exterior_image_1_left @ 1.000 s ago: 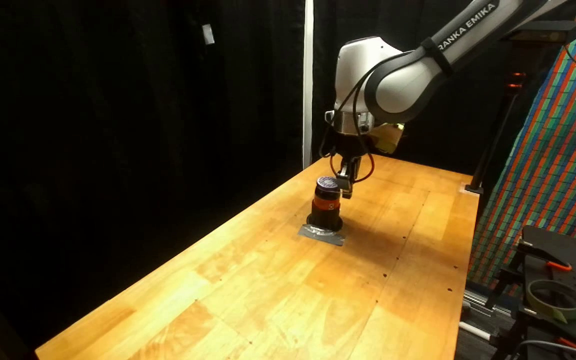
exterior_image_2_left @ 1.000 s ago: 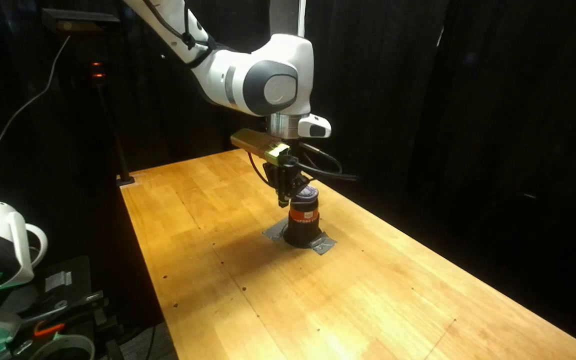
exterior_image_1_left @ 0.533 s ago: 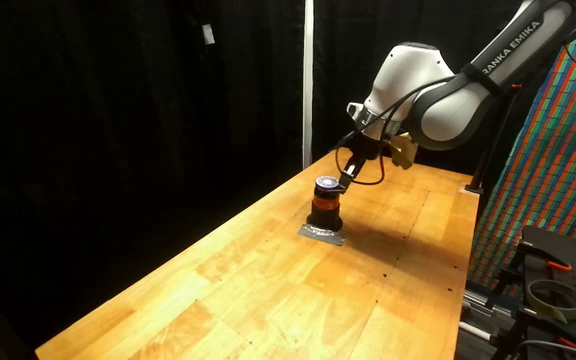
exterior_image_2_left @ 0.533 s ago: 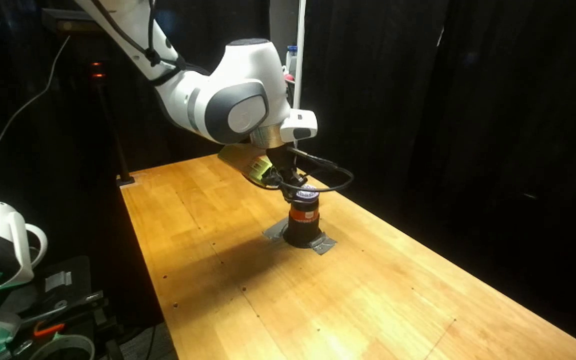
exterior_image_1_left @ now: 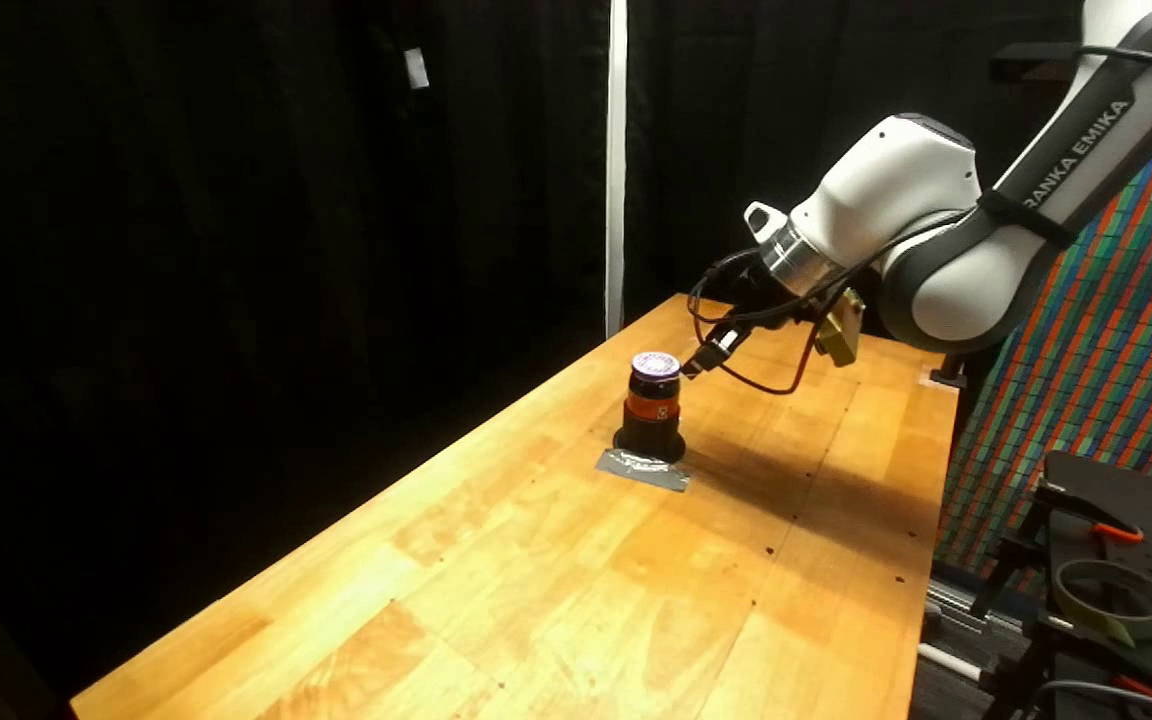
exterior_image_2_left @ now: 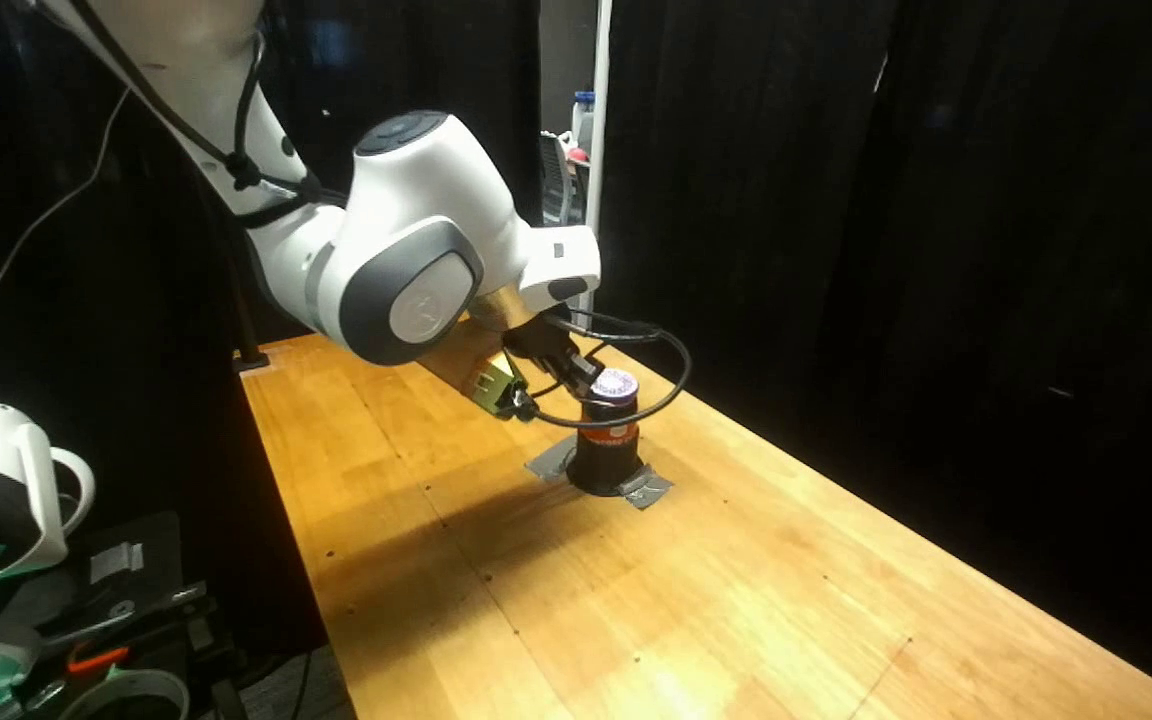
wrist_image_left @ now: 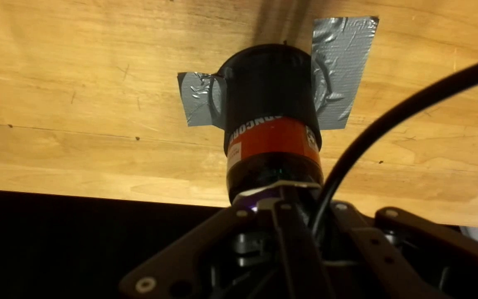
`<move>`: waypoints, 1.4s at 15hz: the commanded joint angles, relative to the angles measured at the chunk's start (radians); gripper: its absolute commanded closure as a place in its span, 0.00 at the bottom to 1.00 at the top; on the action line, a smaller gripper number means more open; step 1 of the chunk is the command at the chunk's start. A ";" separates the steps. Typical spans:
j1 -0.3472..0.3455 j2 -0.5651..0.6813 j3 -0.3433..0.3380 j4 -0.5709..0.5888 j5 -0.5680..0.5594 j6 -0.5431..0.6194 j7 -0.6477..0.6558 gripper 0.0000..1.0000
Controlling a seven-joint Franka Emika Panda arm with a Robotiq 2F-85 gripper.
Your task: Put the rubber band around the brown cup
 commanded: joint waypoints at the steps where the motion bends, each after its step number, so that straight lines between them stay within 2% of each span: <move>1: 0.014 -0.022 0.001 -0.075 0.013 0.146 0.014 0.91; 3: 0.012 -0.014 0.014 -0.094 0.013 0.224 0.017 0.89; 4: -0.020 -0.011 0.055 -0.103 0.042 0.253 -0.014 0.90; 7: -0.022 0.007 0.074 -0.122 0.054 0.326 -0.022 0.89; 9: -0.016 0.012 0.078 -0.130 0.065 0.339 -0.033 0.90; 10: 0.037 0.002 0.031 -0.128 0.091 0.307 -0.054 0.90; 11: 0.046 -0.019 0.024 -0.124 0.102 0.229 -0.068 0.64; 12: 0.016 -0.063 0.051 -0.120 0.106 0.093 -0.080 0.64; 13: 0.047 -0.074 0.018 -0.131 0.102 0.016 -0.076 0.60; 14: 0.003 -0.094 0.062 -0.132 0.093 -0.067 -0.071 0.53; 16: 0.074 -0.138 -0.021 -0.128 0.093 -0.239 -0.061 0.38; 18: 0.114 -0.175 -0.087 -0.115 0.026 -0.408 -0.012 0.23; 19: 0.114 -0.186 -0.089 -0.103 0.008 -0.492 -0.004 0.16; 20: 0.049 -0.199 -0.025 -0.093 0.000 -0.576 -0.020 0.07; 21: 0.035 -0.210 -0.008 -0.079 0.013 -0.661 -0.043 0.01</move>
